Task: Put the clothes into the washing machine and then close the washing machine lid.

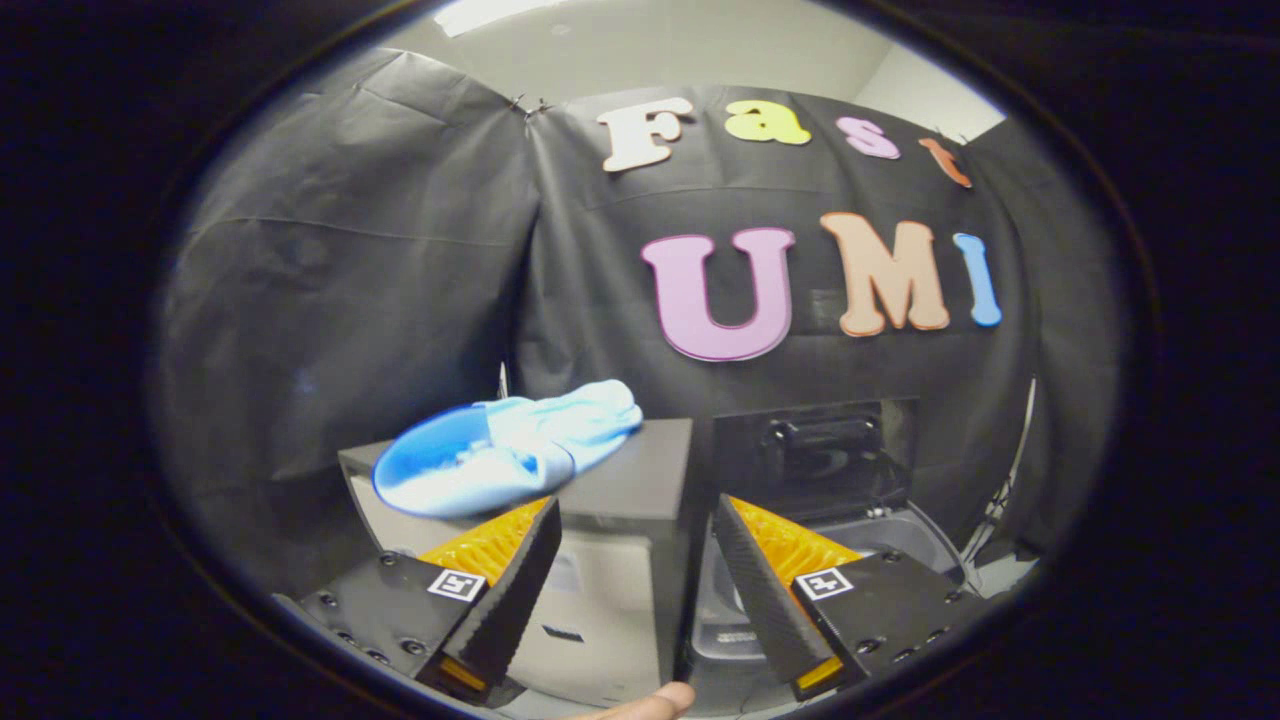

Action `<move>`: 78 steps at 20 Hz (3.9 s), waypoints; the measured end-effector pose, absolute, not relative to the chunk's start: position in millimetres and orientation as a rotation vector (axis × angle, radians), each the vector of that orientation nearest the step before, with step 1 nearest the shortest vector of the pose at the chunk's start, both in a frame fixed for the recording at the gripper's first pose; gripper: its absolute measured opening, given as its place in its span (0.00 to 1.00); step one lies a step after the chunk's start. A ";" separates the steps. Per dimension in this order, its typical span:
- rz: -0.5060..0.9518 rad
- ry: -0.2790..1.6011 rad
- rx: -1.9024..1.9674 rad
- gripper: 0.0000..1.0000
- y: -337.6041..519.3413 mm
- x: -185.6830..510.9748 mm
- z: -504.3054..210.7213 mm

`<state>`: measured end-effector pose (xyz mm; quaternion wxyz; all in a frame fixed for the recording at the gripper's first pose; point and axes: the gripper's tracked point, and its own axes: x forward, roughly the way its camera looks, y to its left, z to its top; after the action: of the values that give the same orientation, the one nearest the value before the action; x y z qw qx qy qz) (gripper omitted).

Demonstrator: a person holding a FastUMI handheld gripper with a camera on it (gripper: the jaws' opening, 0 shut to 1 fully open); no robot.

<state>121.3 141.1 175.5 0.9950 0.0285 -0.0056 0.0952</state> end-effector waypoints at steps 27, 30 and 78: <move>0.127 0.564 0.004 0.89 294.1 301.8 140.9; 0.110 0.567 0.016 0.89 293.6 299.9 142.7; -0.163 -0.066 -0.082 0.03 12.7 200.1 322.2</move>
<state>200.1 12.7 322.2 0.9953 -0.0407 -0.0331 -0.0815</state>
